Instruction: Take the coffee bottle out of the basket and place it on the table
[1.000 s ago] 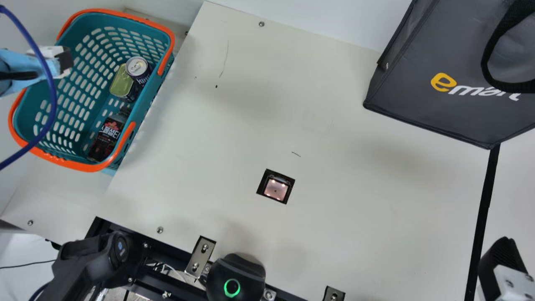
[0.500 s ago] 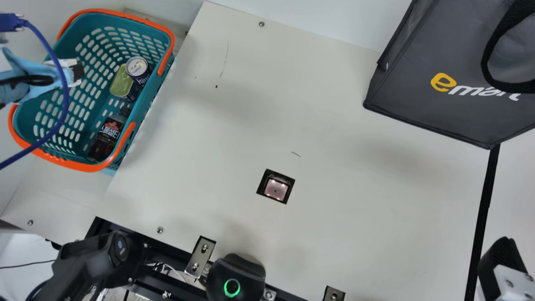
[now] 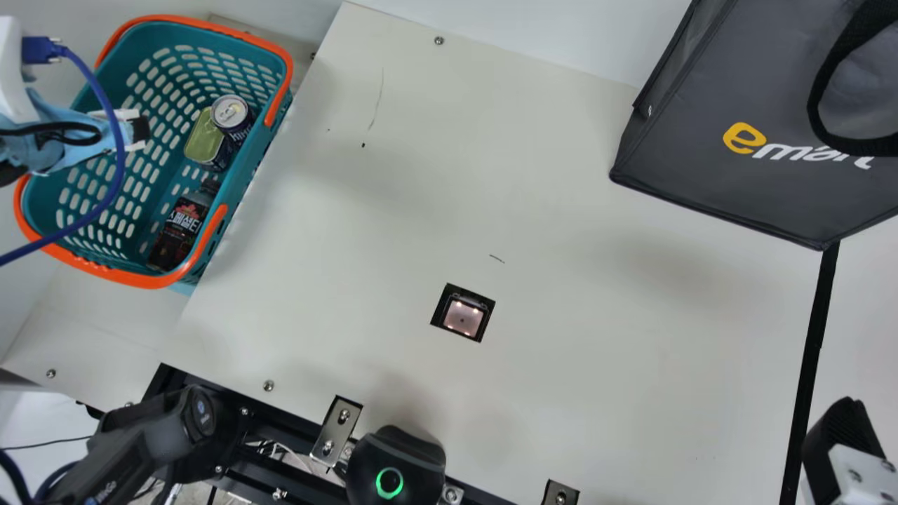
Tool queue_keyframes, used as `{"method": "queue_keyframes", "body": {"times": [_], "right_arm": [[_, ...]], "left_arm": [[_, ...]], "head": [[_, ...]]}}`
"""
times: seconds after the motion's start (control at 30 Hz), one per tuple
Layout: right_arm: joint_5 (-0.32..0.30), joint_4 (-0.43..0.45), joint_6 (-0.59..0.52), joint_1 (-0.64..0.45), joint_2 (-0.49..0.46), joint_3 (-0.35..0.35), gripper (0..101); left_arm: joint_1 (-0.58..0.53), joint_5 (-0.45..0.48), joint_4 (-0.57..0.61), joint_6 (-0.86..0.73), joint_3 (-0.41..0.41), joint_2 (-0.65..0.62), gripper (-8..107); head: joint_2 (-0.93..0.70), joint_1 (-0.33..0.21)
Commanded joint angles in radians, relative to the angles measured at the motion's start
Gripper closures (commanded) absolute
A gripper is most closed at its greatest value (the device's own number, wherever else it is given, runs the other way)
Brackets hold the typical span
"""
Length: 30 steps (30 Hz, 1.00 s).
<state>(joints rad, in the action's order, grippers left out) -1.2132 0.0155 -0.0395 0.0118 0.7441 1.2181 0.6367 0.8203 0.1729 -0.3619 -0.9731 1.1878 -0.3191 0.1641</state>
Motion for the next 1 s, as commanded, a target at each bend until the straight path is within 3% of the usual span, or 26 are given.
{"method": "queue_keyframes", "body": {"times": [0.0, 0.97], "right_arm": [[0.0, 0.0, 0.0, 0.0, 0.0, 0.0, 10], [0.0, 0.0, 0.0, 0.0, 0.0, 0.0, 10]], "left_arm": [[0.001, -0.009, 0.003, -0.01, 0.008, 0.012, 9], [0.034, -0.185, 0.093, -0.246, 0.089, 0.246, 9]], "head": [[-0.002, -0.026], [-0.002, -0.026]]}}
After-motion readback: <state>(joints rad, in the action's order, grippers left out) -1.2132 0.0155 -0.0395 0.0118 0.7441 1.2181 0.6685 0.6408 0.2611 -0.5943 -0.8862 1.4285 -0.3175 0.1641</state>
